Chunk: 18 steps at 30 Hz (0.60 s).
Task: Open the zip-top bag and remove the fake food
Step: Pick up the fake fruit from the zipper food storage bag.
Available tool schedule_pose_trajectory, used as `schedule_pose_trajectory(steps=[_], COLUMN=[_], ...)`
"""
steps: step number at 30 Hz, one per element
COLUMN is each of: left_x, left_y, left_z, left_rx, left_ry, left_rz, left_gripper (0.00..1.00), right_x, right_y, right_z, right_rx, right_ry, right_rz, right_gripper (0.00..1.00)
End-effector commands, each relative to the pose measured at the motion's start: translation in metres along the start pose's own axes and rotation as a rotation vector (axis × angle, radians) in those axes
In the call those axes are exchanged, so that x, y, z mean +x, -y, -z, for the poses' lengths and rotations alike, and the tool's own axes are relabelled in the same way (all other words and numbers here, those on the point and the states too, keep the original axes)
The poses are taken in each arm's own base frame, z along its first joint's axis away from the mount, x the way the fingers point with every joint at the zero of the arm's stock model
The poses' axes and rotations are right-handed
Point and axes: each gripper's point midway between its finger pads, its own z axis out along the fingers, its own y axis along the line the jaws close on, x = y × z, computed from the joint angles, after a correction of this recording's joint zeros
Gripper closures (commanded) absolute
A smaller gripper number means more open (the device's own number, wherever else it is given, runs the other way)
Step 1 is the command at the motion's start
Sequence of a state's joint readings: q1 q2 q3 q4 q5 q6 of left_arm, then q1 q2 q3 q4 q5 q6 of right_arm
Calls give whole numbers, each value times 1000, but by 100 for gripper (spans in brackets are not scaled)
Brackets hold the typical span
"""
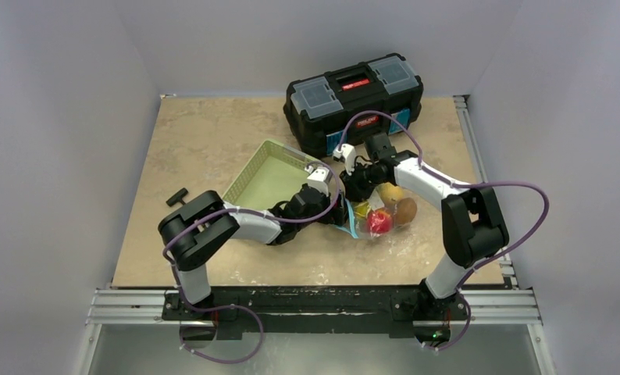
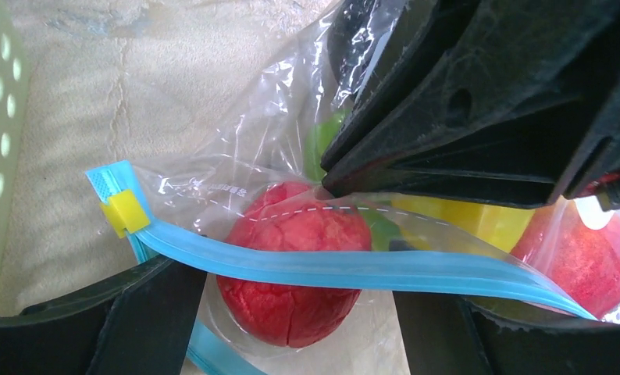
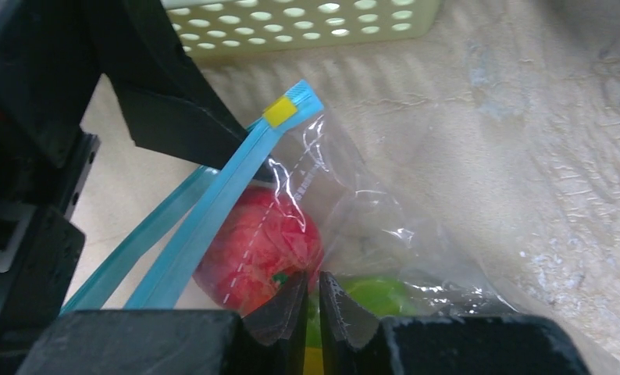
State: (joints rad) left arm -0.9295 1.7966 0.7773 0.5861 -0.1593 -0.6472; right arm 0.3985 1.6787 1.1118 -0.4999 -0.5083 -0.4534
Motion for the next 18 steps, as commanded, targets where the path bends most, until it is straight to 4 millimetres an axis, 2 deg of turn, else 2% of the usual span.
schedule_pose_trajectory(steps=[1, 5, 9, 11, 14, 18], left_x=[-5, 8, 13, 3, -16, -34], left_y=[8, 6, 2, 4, 13, 26], left_z=[-7, -7, -5, 2, 18, 42], left_rx=[23, 30, 17, 21, 33, 65], left_ry=[-10, -57, -73, -55, -32, -19], left_rz=[31, 21, 9, 5, -11, -6], left_gripper=[19, 26, 54, 75, 98, 100], right_x=[-12, -16, -21, -22, -21, -21], right_y=[-17, -13, -4, 0, 4, 4], right_z=[5, 6, 14, 19, 24, 27], right_rx=[-92, -78, -36, -14, 23, 27], right_ry=[28, 40, 69, 79, 77, 79], right_rz=[24, 24, 11, 14, 21, 35], right_gripper=[89, 91, 90, 90, 90, 89])
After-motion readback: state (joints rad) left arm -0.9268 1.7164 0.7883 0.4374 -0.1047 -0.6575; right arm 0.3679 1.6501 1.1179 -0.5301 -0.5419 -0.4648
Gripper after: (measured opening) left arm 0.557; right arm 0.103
